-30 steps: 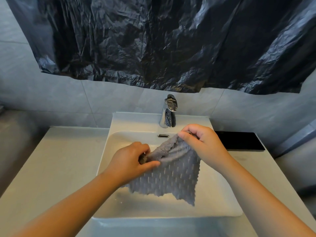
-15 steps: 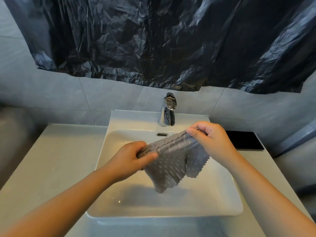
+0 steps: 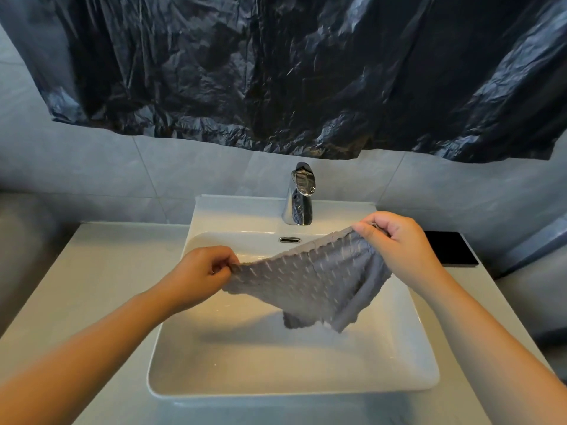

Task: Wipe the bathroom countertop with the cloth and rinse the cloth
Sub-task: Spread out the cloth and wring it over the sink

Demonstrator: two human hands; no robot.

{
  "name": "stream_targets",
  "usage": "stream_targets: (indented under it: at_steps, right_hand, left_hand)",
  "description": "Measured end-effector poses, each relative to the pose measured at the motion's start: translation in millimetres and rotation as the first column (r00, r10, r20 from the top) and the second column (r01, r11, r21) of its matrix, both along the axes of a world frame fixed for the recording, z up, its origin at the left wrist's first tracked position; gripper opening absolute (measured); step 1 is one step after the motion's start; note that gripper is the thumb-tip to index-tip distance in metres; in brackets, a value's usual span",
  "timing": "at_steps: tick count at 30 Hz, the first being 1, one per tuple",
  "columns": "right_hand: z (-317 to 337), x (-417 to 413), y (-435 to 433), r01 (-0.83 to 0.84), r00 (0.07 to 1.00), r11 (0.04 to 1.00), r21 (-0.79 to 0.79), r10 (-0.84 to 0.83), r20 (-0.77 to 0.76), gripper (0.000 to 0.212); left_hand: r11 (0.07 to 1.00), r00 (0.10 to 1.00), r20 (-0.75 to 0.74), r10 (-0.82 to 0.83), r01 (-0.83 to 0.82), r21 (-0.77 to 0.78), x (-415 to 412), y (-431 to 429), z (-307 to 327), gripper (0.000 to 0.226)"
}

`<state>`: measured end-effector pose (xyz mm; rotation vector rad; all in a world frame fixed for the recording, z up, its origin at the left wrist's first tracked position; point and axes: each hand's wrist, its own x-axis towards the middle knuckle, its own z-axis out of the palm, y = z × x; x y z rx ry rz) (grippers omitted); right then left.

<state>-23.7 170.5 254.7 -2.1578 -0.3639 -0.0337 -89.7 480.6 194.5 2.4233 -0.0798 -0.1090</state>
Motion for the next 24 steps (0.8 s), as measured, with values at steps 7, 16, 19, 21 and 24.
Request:
stream_targets:
  at_steps: [7,16,19,21,24]
  right_hand:
    - [-10,23,-13,0.078,0.99,0.988,-0.136,-0.061,0.124,0.028]
    - [-53,-52,-26,-0.018,0.999,0.992,-0.122,0.022,0.029,0.023]
    - [-91,-85,-33,-0.117,0.981,0.976,-0.185,0.086,-0.172,0.019]
    - [-110,-98,-36,-0.165,0.95,0.968,-0.191,0.104,-0.293,0.017]
    - [-125,-104,-39,-0.192,0.915,0.959,-0.208,0.098,-0.392,0.011]
  left_hand:
    - [0.987,0.99,0.109,0.094,-0.079,-0.138,32,-7,28,0.022]
    - [0.995,0.998,0.051,0.024,-0.02,-0.094,-28,-14,13,0.019]
    - [0.998,0.991,-0.133,0.006,-0.013,-0.055,-61,-19,-22,0.016]
    - [1.0,0.979,-0.206,-0.007,0.003,-0.021,-76,-22,-42,0.017]
    - [1.0,0.967,-0.254,-0.006,0.009,0.01,-85,-28,-60,0.013]
